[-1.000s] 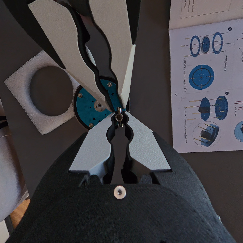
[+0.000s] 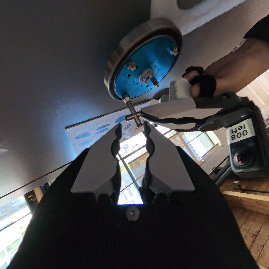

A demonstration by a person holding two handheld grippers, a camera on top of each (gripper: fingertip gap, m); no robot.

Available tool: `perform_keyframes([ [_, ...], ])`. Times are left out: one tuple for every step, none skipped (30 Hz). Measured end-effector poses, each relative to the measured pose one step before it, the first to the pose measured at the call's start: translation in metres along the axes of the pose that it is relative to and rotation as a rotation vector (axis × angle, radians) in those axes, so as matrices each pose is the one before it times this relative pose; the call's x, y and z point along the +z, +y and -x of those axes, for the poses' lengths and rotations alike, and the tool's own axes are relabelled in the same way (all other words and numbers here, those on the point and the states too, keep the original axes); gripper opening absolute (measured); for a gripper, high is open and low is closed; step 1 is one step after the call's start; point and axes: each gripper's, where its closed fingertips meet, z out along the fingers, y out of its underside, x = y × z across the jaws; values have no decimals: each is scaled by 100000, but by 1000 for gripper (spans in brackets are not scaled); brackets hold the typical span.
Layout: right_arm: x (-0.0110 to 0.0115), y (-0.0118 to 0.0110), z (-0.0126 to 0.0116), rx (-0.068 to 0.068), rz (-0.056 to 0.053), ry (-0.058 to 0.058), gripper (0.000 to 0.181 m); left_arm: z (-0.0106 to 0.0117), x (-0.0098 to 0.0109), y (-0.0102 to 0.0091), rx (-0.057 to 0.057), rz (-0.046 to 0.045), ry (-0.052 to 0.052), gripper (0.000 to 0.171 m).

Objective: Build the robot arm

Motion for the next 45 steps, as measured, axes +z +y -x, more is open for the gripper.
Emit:
perform_keyframes([
  [-6, -395, -41, -508, -1847, 238, 30, -36, 17, -17, 87, -186, 294, 5],
  [9, -325, -146, -1209, -1376, 1021, 29, -57, 19, -5, 28, -283, 525, 5],
  [72, -61, -65, -2959, -219, 1092, 26, -31, 25, -10, 47, -312, 417, 5],
  [136, 67, -18, -3408, 249, 754, 25, 44, 2, 53, 106, -41, 20, 5],
  [142, 73, 151, -2293, 226, -369, 24, 41, -27, 37, 26, -218, 45, 5],
  [69, -31, 56, -1482, -33, -158, 24, 66, -10, 29, -336, -247, -49, 5],
  [2, -80, -63, -1441, -148, 299, 24, -33, -12, 37, -502, -162, 484, 5],
  [16, -20, -156, -1341, 48, 782, 23, -75, -17, 57, -330, -77, 639, 5],
  [14, -68, -50, -989, -103, 844, 23, -42, -26, 69, -28, 15, 328, 5],
  [73, -3, 34, -774, 150, 441, 22, -8, 5, 62, 11, -13, 24, 5],
  [62, 74, 18, -761, 577, 72, 22, 49, 5, 69, 64, 157, -410, 5],
  [-2, -9, -48, -215, 204, -160, 22, 7, -15, 112, 290, 703, -222, 5],
  [6, -16, 2, 145, 256, -272, 22, -6, -56, 175, 415, 1457, -291, 7],
  [10, -80, -45, 235, 80, -116, 22, 62, -140, 122, -70, 1397, -731, 15],
  [40, -26, 7, 168, 714, -296, 22, 26, -198, 138, -852, 1422, -310, 22],
  [115, 13, 62, -149, 1133, -419, 21, -178, -235, 194, -1025, 1471, 1126, 24],
  [36, 70, 61, -118, 789, -506, 21, -55, -196, 286, -589, 1685, 208, 23],
  [-43, 1, -74, 125, 891, -597, 21, 14, -121, 346, 138, 1577, -491, 24],
  [135, -40, 36, 360, 999, -672, 21, -71, -3, 431, 60, 1949, 30, 25],
  [101, -48, 89, 297, 1244, -1098, 20, -103, 106, 447, -509, 1920, 328, 25],
  [-64, 91, 4, 3, 1437, -1639, 19, -84, 210, 520, -873, 2402, 198, 26],
  [83, 29, 108, -24, 1551, -1214, 19, -100, 148, 84, -1511, 135, 243, 26],
  [-65, -12, 23, -171, 1030, -1362, 18, -33, 45, 42, -985, 243, -21, 27],
  [-96, -74, 46, -155, 960, -1352, 18, 10, -28, 17, -533, 502, -290, 27],
  [-128, -199, -115, -257, 961, -999, 17, 61, -41, 34, 155, 605, -763, 28],
  [-182, -342, -36, -515, 250, -941, 14, 31, -15, 0, 265, 310, -654, 28],
  [-159, -419, 20, -582, -181, -589, 9, -26, 2, -5, 66, 115, -318, 27],
  [-83, -177, -17, -861, 1561, -872, 9, 28, 22, -2, -317, -102, -614, 24],
  [3, -70, 56, -790, 1300, -937, 9, 20, 49, -25, -623, -303, -429, 24],
  [67, 0, 52, 96, 728, -810, 9, -5, 14, -10, -34, -255, -242, 24],
  [143, 287, 93, 869, 1249, -1829, 8, -4, -5, -7, 408, -217, -223, 24],
  [248, 311, 244, 1248, 1793, -2380, 8, 4, -4, -10, 244, -243, -203, 24],
  [224, 220, 298, 805, 1140, -2604, 7, 1, 2, -1, 32, -243, -127, 23],
  [143, 96, 176, 59, -27, -1528, 7, -8, 2, -5, -106, -296, -38, 24],
  [101, 43, -34, -488, -490, 94, 7, 0, 2, 0, -92, -375, 35, 23],
  [2, -36, -92, -951, -963, 496, 7, -2, 4, 0, -201, -358, 61, 24],
  [-50, -107, -233, -717, -1198, 552, 7, 17, -3, 2, -427, -275, 41, 23],
  [-25, -36, -89, 344, -622, -1208, 7, -4, 4, 5, -387, -175, -14, 23],
  [-88, -131, -80, 1127, -421, -1653, 7, -3, -4, 2, -170, -131, -67, 24],
  [-97, -191, -138, 923, -994, -973, 8, -1, -1, 0, -83, -124, -130, 23],
  [-39, -89, -11, 379, 36, -1503, 8, 6, 11, -7, -130, -129, -175, 23],
  [11, -10, -59, -153, 528, -718, 8, 0, -11, 3, -110, -154, -186, 23],
  [34, 22, -27, -349, 404, 227, 8, 7, -1, -11, -83, -242, -157, 23],
  [48, 71, 46, -527, 666, -85, 8, 4, -6, -7, -236, -362, -54, 23],
  [86, 95, 103, -564, 653, 17, 8, -17, -17, 10, -597, -384, 238, 24],
])
